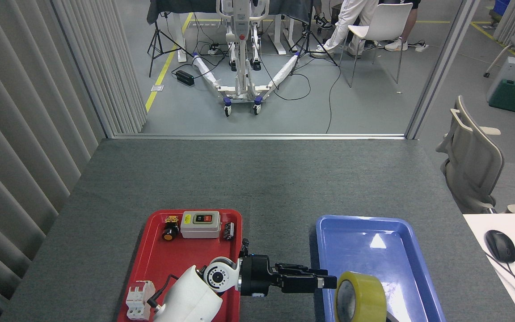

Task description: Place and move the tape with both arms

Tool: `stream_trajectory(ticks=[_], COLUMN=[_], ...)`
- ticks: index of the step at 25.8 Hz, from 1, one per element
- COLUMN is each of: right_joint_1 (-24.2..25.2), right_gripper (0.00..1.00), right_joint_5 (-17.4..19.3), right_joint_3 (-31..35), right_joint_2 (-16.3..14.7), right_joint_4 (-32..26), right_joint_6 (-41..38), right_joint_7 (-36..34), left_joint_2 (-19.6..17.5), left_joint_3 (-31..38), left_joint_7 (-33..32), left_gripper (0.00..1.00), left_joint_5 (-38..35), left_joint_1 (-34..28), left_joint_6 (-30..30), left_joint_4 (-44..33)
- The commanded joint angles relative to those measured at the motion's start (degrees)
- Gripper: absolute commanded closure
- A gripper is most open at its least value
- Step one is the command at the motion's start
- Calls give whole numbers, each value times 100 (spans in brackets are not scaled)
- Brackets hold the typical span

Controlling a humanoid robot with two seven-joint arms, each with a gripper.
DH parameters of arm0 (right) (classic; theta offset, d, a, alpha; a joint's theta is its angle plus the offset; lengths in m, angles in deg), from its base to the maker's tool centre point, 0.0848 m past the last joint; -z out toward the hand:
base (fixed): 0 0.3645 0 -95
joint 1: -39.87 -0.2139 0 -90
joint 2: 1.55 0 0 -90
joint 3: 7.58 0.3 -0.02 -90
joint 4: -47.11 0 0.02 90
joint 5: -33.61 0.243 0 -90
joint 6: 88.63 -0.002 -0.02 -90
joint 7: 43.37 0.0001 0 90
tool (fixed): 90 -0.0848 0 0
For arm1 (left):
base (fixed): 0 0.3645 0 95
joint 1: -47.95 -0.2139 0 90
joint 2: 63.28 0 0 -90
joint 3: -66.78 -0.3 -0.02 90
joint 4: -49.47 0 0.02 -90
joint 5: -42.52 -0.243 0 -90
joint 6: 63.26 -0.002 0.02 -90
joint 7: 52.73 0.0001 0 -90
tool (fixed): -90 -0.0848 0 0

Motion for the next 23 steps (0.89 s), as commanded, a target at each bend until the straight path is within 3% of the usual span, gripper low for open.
stream_trajectory(ticks=[1,3,6,9,11,14,16,19,21,23], right_joint_1=[14,-21,-416,-1137,-1594,-2016,-2051,-2148,-2157,-2165], right_gripper=[100,100,100,100,100,100,99,93,89,82], right_joint_5=[37,55,46,37,46,64,196,468,512,626], right_joint_3=[403,693,737,438,-46,-459,-547,-661,-784,-845], right_joint_2=[-16,-60,-191,-473,-569,-648,-657,-675,-675,-675], right_joint_4=[21,65,373,883,1252,1630,1630,1559,1559,1559], right_joint_6=[-18,-18,-18,1309,2188,3111,3498,3779,3876,4148], right_joint_7=[-90,-55,375,1202,1633,2257,2819,3917,4401,4533], left_joint_2=[-255,-571,-870,-1319,-1626,-2162,-2347,-2426,-2365,-2241], left_joint_3=[285,759,1339,1629,1638,1726,1972,2051,2016,2077], left_joint_7=[7,174,1141,2556,3804,6019,6511,6503,6502,6388], left_gripper=[0,0,0,0,0,0,0,0,0,0], left_joint_5=[8,8,-54,-282,-1117,-3385,-4527,-5643,-6039,-6057], left_joint_1=[-9,-61,-281,-668,-993,-1723,-2162,-2953,-3173,-3190], left_joint_6=[-514,-901,-936,-892,-875,-1077,-1674,-3572,-4820,-5199], left_joint_4=[-277,-576,-620,-690,-945,-1780,-2360,-3318,-3582,-3608])
